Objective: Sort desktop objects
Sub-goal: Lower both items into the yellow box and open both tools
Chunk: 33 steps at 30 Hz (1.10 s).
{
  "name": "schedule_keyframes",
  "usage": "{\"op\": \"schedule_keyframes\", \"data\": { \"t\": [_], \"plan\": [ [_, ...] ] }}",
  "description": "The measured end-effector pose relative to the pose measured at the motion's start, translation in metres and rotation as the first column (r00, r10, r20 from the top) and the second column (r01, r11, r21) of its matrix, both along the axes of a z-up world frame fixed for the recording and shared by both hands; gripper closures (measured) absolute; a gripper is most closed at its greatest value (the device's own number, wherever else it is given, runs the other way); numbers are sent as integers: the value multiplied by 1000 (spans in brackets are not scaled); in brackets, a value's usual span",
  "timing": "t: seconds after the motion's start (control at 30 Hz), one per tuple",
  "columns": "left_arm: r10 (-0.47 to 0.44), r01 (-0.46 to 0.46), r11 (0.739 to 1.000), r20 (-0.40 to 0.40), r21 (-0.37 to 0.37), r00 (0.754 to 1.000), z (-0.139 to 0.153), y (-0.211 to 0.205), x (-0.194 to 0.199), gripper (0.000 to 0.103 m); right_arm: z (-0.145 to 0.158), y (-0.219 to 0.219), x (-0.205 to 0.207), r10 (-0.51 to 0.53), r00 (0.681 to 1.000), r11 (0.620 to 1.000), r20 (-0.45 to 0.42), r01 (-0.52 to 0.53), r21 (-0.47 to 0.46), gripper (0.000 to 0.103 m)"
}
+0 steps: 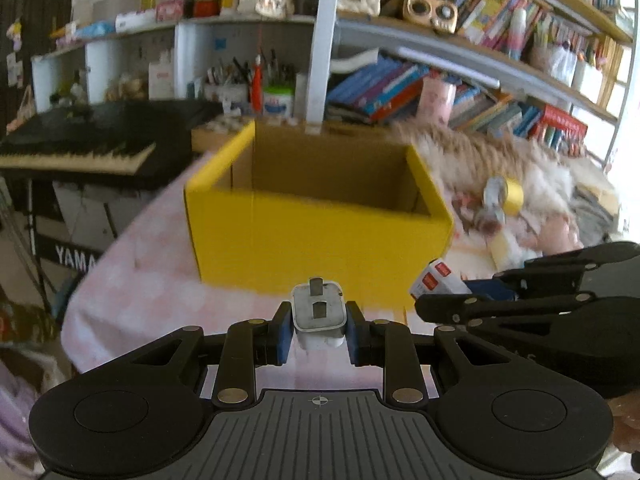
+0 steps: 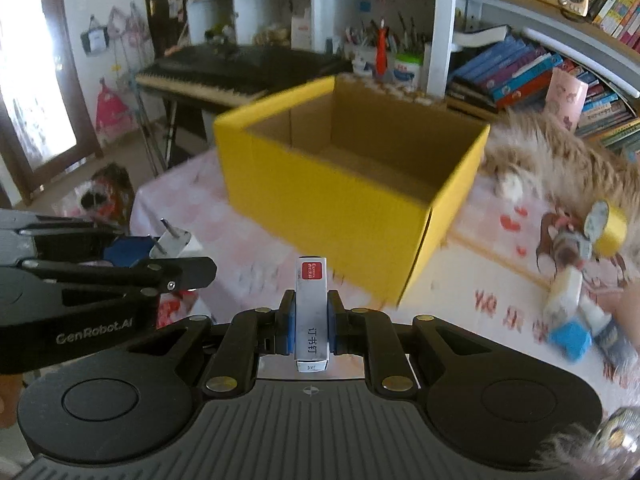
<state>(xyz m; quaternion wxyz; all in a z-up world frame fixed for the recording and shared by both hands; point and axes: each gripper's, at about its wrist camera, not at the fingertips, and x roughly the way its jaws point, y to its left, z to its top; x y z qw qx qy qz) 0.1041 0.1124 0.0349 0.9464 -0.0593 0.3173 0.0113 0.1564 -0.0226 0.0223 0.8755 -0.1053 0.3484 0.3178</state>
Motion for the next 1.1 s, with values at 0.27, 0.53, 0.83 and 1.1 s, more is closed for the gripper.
{"op": "schedule_keyframes", "data": {
  "t": [0.27,0.53,0.83,1.1],
  "plan": [
    [0,-2,1000,96,20,995,35,14,55,78,36,8,55,10,997,998,74,-15,68,90],
    [-49,44,998,91,51,995,45,19,117,78,43,16,120,38,992,998,118,-43,41,90],
    [-87,95,992,-99,79,991,10,31,197,78,3,43,195,165,984,980,66,-156,-122,90],
    [-121,150,981,-226,120,967,-11,33,247,78,-26,66,229,295,954,922,43,-273,-273,90]
  ]
}}
